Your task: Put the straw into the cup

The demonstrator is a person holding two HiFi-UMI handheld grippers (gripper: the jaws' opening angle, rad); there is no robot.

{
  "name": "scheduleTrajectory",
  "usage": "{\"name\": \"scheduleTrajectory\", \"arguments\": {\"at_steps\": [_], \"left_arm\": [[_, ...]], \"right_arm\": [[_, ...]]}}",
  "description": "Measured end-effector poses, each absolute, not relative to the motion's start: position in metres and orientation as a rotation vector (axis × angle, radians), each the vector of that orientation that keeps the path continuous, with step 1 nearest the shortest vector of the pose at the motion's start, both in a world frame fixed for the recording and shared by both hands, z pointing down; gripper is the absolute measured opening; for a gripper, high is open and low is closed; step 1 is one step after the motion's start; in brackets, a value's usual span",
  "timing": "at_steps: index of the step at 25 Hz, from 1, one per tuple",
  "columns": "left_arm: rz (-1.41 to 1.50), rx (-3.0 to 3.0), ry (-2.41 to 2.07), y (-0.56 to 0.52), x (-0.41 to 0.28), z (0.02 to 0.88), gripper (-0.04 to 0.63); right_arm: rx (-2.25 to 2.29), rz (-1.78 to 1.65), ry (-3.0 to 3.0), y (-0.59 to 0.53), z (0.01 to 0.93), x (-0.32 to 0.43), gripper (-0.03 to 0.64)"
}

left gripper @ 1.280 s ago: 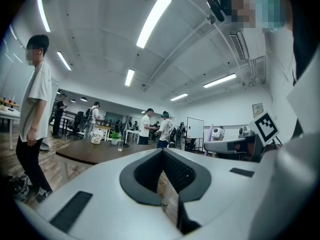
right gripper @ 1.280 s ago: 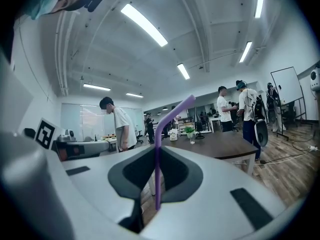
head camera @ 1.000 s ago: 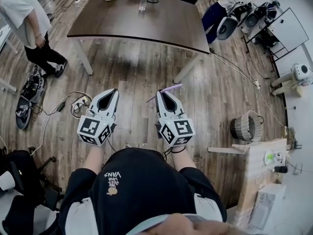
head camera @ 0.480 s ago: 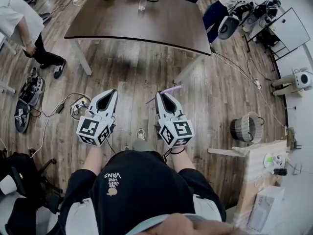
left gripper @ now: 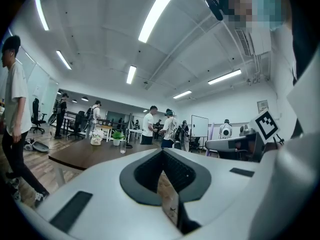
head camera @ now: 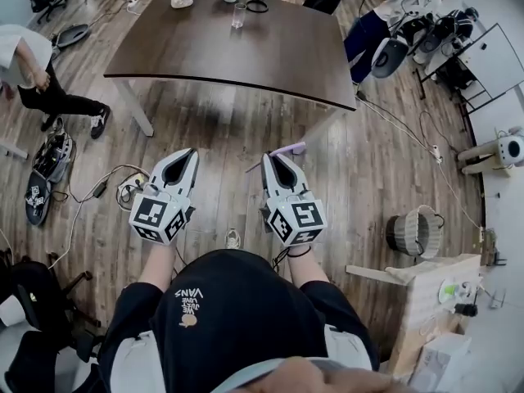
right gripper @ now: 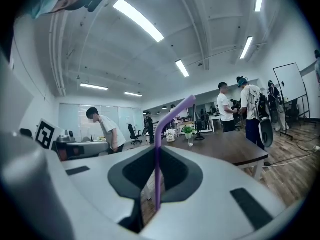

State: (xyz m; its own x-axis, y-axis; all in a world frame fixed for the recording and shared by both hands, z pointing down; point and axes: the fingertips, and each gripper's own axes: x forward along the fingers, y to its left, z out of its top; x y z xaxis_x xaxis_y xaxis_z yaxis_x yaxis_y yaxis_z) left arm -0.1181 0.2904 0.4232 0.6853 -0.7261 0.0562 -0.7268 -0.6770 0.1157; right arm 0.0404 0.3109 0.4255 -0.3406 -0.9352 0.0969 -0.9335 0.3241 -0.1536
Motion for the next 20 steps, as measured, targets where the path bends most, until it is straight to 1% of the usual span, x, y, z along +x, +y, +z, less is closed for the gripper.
{"name": "scheduleTrajectory", "arguments": {"at_steps": [15,20], "left_arm": [[0.020,2.743,-1.258,0.232,-0.071,0.422,0.011],[0.037,2.732,-1.262,0.215,-0.071,0.427,0.011]], "right_arm": [[-1.737,-0.292,2.587,0.250,0.426,0.089,0.035],[-1.730,-0.310,2.592,0.233,0.431,0.091,0.035]]}}
